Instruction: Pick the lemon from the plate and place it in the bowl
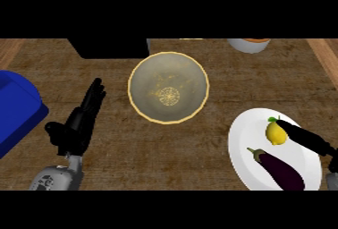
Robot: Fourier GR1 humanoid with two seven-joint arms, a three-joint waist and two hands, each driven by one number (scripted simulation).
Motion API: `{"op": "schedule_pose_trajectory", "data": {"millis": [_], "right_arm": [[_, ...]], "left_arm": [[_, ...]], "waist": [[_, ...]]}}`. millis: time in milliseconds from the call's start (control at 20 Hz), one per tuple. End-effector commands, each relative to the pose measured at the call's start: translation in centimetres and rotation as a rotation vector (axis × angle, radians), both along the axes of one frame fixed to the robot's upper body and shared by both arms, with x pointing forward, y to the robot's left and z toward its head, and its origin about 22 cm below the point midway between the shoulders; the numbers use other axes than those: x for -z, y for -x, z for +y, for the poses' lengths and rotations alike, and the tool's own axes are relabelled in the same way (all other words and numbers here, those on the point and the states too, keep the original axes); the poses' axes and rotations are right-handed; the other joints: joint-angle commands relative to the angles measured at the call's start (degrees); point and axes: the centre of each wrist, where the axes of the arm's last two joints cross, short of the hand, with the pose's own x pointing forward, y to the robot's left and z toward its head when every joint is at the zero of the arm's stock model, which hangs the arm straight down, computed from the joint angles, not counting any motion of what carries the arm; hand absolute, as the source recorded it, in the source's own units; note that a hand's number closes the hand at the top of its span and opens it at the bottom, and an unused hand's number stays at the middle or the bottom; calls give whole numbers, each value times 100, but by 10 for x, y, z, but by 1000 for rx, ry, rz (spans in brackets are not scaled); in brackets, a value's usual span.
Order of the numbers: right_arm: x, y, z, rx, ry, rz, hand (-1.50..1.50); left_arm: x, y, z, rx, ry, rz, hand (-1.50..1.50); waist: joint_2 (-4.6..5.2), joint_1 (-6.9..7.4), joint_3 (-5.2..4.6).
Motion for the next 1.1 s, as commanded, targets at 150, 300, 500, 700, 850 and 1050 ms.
{"op": "schedule_pose_trajectory", "data": {"millis": [150, 300, 500, 700, 850, 1050], "right_arm": [[-34, -7, 16, 32, -116, 262, -150], [-20, -17, 15, 31, -161, 341, -150], [-31, -17, 6, 16, -168, 390, -150], [-18, 4, 22, -3, -185, 359, -150], [-6, 1, 6, -25, -199, 352, -150], [-15, 18, 20, -45, -224, 243, -150]], "left_arm": [[0, 1, 19, 0, -11, 1, 0], [23, 2, -9, 4, 4, 14, 0], [14, 0, -10, 3, 4, -1, 0], [22, -5, -7, 0, 4, 6, 0], [-2, -3, -1, -6, 6, 9, 0], [-1, -1, 8, 6, -2, 18, 0]], "waist": [[10, 70, 15], [32, 74, 27], [21, 51, 31], [21, 37, 31], [20, 54, 34], [17, 41, 33]]}}
